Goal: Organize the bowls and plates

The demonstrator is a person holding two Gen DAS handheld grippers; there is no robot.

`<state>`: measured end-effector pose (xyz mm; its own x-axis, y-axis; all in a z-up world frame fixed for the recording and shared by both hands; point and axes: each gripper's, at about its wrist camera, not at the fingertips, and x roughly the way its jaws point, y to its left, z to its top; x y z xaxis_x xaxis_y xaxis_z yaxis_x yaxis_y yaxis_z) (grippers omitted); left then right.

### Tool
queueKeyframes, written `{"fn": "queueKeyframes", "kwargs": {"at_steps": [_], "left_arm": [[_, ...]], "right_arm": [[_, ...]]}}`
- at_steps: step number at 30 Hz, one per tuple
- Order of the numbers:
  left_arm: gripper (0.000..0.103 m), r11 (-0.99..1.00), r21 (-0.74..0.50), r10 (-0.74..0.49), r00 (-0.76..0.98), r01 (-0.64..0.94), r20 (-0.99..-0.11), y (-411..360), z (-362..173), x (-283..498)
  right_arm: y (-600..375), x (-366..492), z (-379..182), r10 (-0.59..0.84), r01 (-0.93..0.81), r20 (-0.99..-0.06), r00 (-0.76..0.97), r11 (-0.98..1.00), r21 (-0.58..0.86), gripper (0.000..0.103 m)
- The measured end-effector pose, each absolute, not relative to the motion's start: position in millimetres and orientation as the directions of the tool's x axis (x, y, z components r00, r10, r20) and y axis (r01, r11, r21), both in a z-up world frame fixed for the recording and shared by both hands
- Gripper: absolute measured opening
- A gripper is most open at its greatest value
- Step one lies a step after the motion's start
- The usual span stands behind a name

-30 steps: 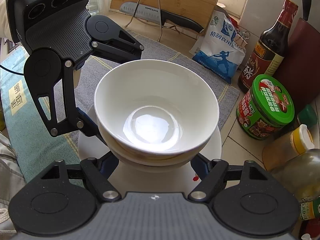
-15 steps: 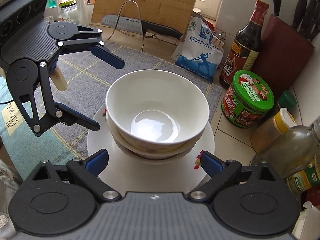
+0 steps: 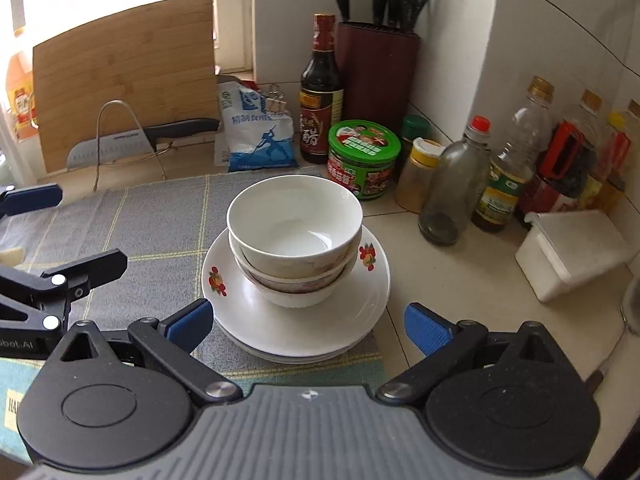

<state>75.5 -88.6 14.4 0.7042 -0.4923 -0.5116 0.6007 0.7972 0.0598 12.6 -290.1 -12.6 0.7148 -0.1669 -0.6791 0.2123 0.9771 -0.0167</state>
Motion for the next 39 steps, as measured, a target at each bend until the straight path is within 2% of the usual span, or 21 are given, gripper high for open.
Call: {"fn": "queueKeyframes", "kwargs": {"at_steps": [4, 10, 39], "left_arm": [[0.102, 0.816, 0.049, -0.467, 0.707, 0.576, -0.531, -85, 25, 64], [0.102, 0.830, 0.031, -0.449, 0.700, 0.557, -0.556, -80, 31, 59], [0.102, 0.859, 0.024, -0.406, 0.711, 0.511, -0.574, -78, 35, 62]], "right_arm": [[-278, -4, -7, -0.249, 0.314, -0.652, 0.716, 0.949, -0.018, 0.103], [-269, -20, 0, -0.301, 0.370, -0.636, 0.711, 0.929, -0.027, 0.103], [-263, -21, 6, -0.308, 0.379, -0.623, 0.719, 0.925, -0.020, 0.103]]}}
